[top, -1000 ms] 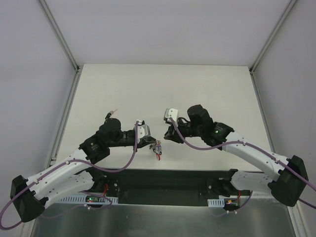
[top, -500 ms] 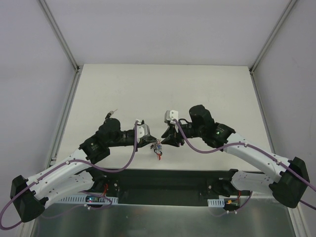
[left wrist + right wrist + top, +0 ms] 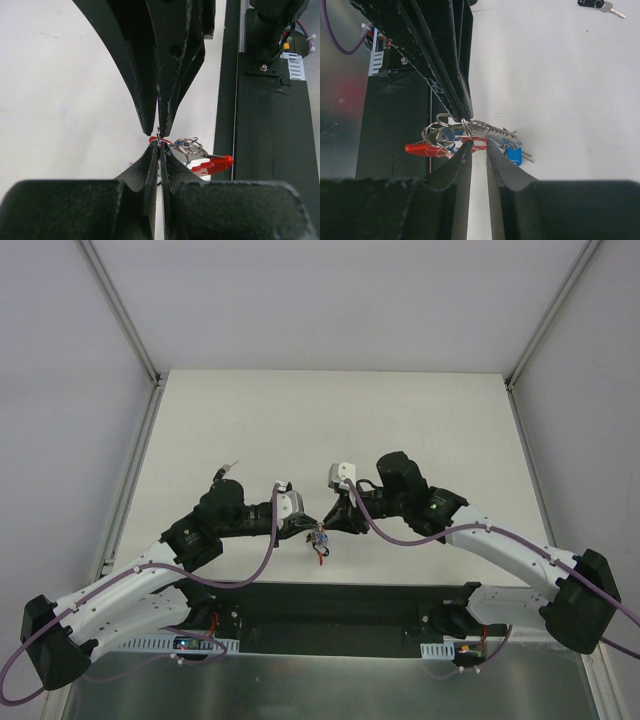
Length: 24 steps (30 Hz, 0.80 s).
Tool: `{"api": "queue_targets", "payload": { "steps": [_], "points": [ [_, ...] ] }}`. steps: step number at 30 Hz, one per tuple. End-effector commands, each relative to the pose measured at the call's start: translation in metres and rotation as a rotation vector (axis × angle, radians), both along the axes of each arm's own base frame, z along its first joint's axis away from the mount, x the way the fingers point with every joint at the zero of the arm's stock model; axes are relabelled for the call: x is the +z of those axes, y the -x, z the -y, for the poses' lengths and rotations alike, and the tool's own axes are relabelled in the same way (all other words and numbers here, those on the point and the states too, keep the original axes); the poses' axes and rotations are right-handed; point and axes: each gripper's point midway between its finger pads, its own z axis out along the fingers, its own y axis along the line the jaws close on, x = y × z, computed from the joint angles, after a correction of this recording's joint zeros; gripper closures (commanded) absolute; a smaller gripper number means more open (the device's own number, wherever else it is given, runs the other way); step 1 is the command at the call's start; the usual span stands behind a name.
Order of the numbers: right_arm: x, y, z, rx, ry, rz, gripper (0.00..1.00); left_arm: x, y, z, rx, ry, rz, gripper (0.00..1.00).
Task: Put the keys on the keyring
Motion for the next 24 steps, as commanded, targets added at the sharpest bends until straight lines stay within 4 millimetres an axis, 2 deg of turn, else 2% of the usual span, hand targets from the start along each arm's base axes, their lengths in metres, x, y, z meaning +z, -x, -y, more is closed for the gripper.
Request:
{"api": "queue_targets", "payload": {
  "steps": [1,3,4,14,16,24],
  "points": [
    [0.025,0.0,-0.011,0.037,-0.081,0.03,0.85,0.027,-0.001,0.005,-0.017,0.076,0.06,1.0],
    [0.024,-0.001,-0.011,0.033,-0.08,0.031,0.92,0.029,-0.001,0.004,-0.017,0.08,0.065,1.0],
    [0.023,-0.001,-0.011,0.032,-0.078,0.031,0.99,0.028,-0.001,0.004,-0.015,0.079,0.064,1.0],
    [-0.004,-0.023,0.0,-0.067,-0.014,-0.032,0.99,0.05,0.005,-0.007,0.005,0.195,0.183,1.0],
    [-0.005,-0.022,0.0,-0.063,-0.011,-0.039,0.99,0.053,0.005,-0.008,0.013,0.224,0.206,1.0],
    [0.013,-0.02,0.005,-0.05,-0.009,0.005,0.99,0.034,0.006,-0.006,0.011,0.218,0.151,1.0]
  ]
}}
